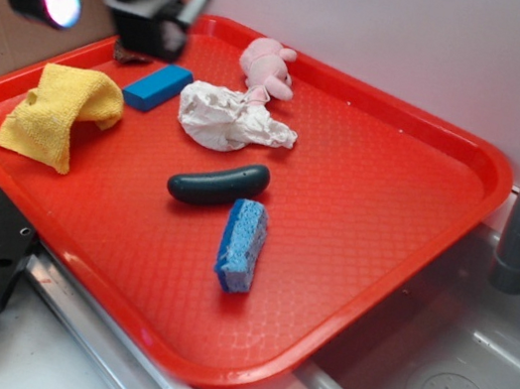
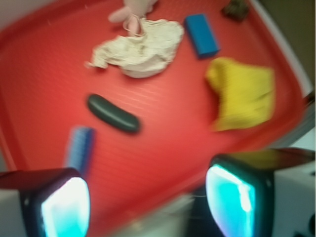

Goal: Grab the blue sponge.

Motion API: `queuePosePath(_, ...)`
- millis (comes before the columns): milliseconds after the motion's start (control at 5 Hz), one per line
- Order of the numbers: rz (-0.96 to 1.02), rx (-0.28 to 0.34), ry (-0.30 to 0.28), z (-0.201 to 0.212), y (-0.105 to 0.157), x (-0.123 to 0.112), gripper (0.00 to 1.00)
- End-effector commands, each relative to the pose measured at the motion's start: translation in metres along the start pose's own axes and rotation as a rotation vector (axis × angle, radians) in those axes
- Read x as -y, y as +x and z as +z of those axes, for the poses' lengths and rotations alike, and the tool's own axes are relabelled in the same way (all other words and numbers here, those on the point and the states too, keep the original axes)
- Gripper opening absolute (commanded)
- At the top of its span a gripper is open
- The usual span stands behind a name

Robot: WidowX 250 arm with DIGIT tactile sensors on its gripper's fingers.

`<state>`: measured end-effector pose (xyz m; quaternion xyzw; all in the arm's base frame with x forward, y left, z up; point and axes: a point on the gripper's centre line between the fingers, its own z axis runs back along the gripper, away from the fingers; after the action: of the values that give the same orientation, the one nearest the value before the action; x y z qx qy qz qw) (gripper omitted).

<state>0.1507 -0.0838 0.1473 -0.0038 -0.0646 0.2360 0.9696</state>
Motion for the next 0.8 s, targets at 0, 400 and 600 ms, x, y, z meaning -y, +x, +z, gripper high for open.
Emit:
queuePosePath(0,0.143,-0.089,-0.083,-0.043,0.02,0.057,1.0)
queuePosePath(400,0.04,-0.161,-0.048,-0.103,-0.006,0.072,1.0)
queuePosePath(600,0.019,-0.186,-0.014,-0.123,-0.021,0.065,1.0)
